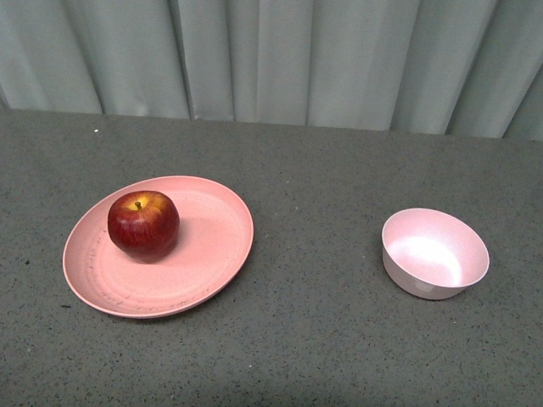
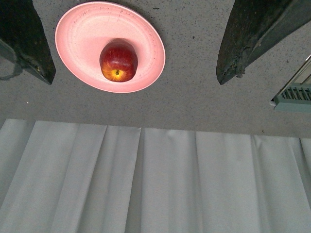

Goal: Move apple from plate to bowl

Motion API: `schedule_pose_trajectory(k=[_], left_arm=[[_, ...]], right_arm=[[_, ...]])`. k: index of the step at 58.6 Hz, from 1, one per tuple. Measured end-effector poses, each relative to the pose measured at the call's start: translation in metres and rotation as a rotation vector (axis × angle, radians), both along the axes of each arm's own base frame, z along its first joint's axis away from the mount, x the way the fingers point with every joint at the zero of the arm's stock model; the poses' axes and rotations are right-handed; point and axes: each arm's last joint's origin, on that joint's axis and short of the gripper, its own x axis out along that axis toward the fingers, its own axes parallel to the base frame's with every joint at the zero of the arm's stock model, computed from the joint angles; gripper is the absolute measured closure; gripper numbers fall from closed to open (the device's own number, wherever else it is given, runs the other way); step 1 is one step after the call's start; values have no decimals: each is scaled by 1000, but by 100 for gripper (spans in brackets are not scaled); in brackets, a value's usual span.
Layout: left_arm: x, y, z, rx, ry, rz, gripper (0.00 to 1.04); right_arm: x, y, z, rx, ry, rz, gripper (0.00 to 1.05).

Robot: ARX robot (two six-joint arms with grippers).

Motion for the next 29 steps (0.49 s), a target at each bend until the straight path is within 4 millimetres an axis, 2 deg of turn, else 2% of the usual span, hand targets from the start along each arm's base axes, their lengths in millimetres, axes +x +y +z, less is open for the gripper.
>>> schedule_pose_trajectory(k=[29], left_arm=[[0, 0, 0, 0, 0, 0, 7]], right_arm=[[0, 0, 0, 0, 0, 0, 9]])
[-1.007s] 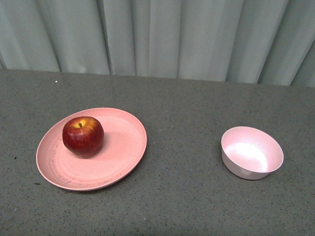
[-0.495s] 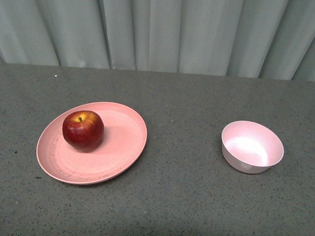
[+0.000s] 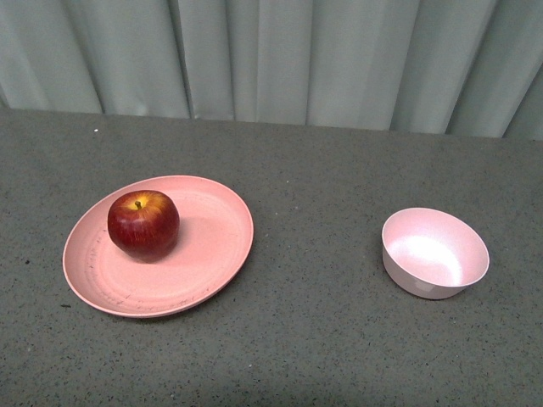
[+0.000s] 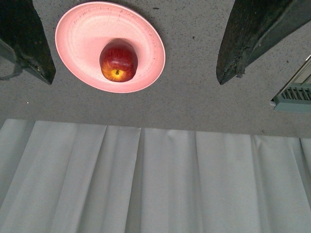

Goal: Move apple from plate to bowl

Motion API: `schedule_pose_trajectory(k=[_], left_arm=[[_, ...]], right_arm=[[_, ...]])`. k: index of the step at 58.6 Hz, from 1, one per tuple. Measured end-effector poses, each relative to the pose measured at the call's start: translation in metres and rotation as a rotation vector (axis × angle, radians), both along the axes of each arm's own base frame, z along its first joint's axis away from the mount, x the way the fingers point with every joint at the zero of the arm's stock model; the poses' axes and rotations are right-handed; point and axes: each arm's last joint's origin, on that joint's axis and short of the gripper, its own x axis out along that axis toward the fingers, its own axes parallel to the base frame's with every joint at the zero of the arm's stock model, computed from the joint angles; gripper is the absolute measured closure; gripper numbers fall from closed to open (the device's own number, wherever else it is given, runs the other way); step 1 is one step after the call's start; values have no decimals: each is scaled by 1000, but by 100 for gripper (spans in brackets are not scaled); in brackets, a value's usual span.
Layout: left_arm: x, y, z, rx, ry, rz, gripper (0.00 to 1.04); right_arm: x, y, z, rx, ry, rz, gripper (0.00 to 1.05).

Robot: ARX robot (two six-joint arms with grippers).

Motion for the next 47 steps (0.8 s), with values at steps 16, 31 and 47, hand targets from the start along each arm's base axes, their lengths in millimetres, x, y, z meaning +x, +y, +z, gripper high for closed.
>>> schedule_pose_trajectory(k=[16, 31, 47], left_arm=[[0, 0, 0, 0, 0, 0, 7], [0, 0, 0, 0, 0, 0, 7], [0, 0, 0, 0, 0, 0, 7]], right_arm=[[0, 0, 0, 0, 0, 0, 9], [0, 0, 0, 0, 0, 0, 9], [2, 1, -2, 25, 66, -103, 9]])
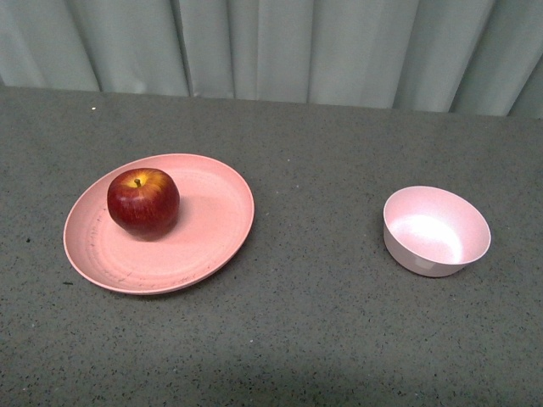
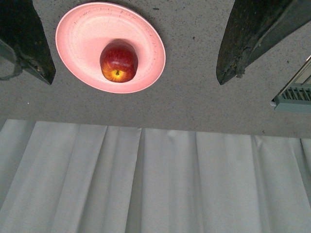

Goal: Move apple from plate to bowl

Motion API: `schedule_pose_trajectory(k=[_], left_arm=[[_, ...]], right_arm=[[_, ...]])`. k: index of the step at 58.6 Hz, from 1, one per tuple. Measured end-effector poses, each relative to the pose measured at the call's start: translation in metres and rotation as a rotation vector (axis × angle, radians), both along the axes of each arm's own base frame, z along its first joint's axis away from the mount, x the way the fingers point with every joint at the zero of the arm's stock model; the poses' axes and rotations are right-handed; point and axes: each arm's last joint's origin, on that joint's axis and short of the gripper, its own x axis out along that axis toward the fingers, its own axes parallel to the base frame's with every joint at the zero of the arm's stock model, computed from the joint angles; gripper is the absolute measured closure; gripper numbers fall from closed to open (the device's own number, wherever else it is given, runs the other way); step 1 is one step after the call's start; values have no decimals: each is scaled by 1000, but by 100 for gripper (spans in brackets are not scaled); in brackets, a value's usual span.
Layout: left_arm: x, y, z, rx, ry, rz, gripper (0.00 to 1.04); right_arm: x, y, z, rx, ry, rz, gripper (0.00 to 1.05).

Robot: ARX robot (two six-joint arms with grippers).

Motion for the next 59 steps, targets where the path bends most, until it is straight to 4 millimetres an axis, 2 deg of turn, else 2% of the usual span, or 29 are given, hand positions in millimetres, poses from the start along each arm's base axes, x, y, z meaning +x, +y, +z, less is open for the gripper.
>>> schedule_pose_trajectory(k=[3, 10, 19, 27, 39, 44, 56, 57, 59], left_arm=[[0, 0, 0, 0, 0, 1, 7], [0, 0, 0, 0, 0, 0, 7], [0, 0, 0, 0, 0, 1, 7], [0, 0, 0, 0, 0, 0, 7], [0, 0, 0, 0, 0, 0, 7], [0, 0, 0, 0, 0, 1, 7], [0, 0, 0, 0, 0, 0, 7], [0, 0, 0, 0, 0, 0, 7], [0, 0, 0, 0, 0, 0, 7]], right_arm=[[5, 1, -1, -5, 45, -77, 9], [25, 5, 4, -22, 101, -6, 9], [68, 11, 12, -55, 223, 112, 9], [106, 18, 0, -112, 410, 207, 9], [153, 33, -11, -189, 509, 334, 9], [171, 45, -26, -217, 618, 434, 9], [186, 67, -60, -302, 762, 552, 9], [215, 80, -84, -315, 821, 606, 9], [219, 80, -85, -314, 826, 612, 9]])
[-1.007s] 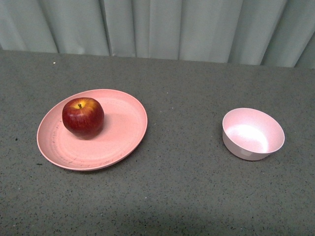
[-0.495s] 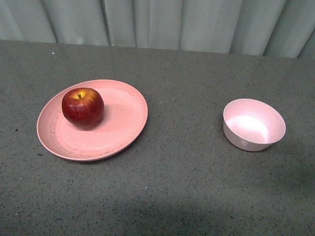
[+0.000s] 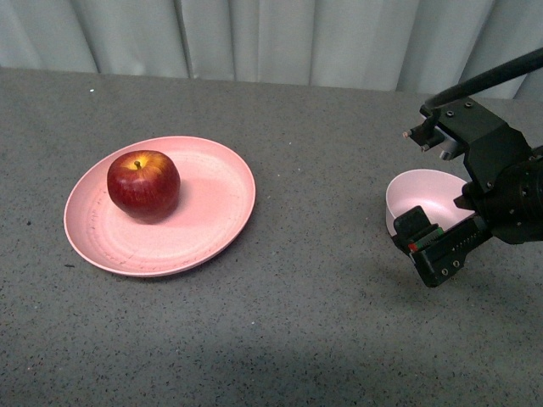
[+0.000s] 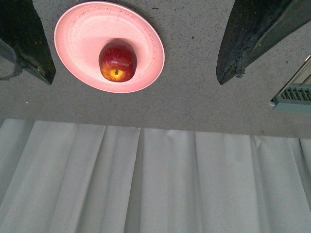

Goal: Move apple from plate to bowl

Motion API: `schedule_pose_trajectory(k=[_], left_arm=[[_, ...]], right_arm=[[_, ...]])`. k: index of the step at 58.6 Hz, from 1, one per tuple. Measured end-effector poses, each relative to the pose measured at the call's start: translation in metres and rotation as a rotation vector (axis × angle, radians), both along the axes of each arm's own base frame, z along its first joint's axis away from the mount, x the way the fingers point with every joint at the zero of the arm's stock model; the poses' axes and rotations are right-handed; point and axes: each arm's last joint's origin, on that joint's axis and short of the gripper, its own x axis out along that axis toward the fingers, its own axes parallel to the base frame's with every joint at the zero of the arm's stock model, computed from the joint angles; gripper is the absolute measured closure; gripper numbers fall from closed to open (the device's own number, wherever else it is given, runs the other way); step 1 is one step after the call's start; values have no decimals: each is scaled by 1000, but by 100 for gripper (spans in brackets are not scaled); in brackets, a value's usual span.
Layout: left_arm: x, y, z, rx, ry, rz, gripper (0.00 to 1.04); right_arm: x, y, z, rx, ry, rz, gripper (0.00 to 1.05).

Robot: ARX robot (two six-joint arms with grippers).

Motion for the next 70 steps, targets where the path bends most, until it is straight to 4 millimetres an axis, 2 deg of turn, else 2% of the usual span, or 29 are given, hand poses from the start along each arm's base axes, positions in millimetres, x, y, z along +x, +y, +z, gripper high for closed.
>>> schedule_pose_trajectory(k=[18, 31, 56, 70], left_arm=[[0, 0, 0, 0, 0, 0, 7], [0, 0, 0, 0, 0, 0, 7], [0, 0, 0, 0, 0, 0, 7], [0, 0, 0, 0, 0, 0, 7]], right_arm=[[21, 7, -13, -34, 60, 43, 9], [26, 8, -19, -85, 81, 42, 42], [25, 8, -22, -100, 103, 41, 102], [25, 10, -8, -64, 86, 81, 104]])
